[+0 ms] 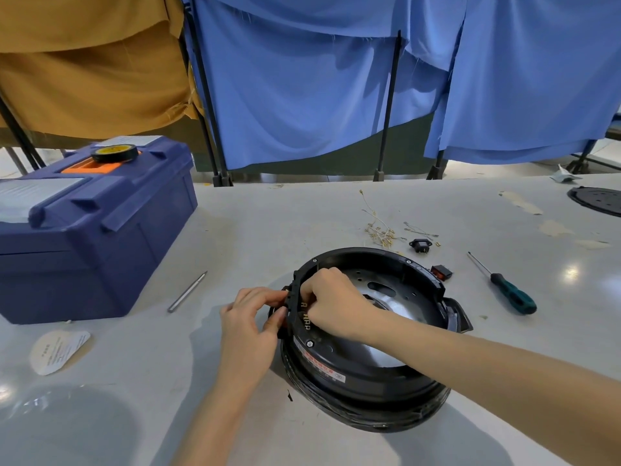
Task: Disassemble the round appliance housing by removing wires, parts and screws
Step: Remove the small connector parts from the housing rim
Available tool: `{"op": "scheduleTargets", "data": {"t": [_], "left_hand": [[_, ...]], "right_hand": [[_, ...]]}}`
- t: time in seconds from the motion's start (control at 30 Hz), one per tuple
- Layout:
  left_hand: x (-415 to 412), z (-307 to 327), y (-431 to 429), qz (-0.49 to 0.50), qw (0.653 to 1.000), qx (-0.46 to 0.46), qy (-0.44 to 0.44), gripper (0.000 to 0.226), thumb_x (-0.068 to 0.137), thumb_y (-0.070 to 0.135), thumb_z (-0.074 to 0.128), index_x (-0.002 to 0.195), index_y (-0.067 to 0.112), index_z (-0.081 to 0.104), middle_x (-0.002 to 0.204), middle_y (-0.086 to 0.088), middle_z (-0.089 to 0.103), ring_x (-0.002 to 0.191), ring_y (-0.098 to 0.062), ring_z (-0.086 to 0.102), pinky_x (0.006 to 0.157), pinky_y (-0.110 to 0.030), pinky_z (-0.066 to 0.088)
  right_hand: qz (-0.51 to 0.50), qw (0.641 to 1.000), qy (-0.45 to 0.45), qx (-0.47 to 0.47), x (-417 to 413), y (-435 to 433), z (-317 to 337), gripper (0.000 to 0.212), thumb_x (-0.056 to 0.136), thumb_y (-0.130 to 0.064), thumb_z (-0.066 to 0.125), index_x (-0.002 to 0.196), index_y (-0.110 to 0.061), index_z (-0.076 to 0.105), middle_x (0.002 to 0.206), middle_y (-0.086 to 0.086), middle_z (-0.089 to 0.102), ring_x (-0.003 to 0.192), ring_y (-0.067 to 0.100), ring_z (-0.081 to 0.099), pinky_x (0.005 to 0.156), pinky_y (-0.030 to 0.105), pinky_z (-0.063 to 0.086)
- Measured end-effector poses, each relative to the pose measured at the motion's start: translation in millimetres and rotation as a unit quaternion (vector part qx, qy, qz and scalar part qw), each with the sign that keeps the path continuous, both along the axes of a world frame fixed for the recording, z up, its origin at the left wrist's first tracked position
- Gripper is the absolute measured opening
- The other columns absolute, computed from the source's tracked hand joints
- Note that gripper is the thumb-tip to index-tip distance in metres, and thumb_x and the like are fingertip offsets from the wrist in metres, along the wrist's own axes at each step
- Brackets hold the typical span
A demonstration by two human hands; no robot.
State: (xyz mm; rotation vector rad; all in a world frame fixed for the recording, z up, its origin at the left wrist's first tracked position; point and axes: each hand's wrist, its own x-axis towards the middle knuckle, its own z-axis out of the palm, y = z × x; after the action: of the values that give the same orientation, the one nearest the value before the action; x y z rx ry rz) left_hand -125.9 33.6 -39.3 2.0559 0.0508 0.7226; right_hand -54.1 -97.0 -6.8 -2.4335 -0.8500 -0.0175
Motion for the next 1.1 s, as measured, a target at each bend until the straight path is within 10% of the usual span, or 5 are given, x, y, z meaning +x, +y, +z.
{"op": "scheduleTargets", "data": {"t": [0.3,1.1], "left_hand": [[-1,-2,0,0.039,0.999,0.037,0.003,0.046,0.077,-0.004,0.071,0.075,0.041,0.059,0.089,0.019,0.061,0.099,-0.013,0.054,0.088,-0.004,0.020],[3,-6,2,0.016,0.995,0.100,-0.014,0.033,0.075,-0.013,0.068,0.086,0.018,0.069,0.089,0.029,0.057,0.090,0.005,0.049,0.089,-0.007,0.021]], "right_hand": [[0.015,0.982,0.150,0.111,2,-21,17,0.007,0.076,0.000,0.073,0.074,-0.007,0.074,0.059,0.003,0.067,0.051,0.010,0.062,0.054,0.021,0.051],[-0.014,0.998,0.035,0.057,-10,-5,8,0.017,0.077,0.011,0.057,0.074,0.001,0.070,0.070,0.012,0.068,0.059,0.003,0.053,0.060,0.019,0.042]]}}
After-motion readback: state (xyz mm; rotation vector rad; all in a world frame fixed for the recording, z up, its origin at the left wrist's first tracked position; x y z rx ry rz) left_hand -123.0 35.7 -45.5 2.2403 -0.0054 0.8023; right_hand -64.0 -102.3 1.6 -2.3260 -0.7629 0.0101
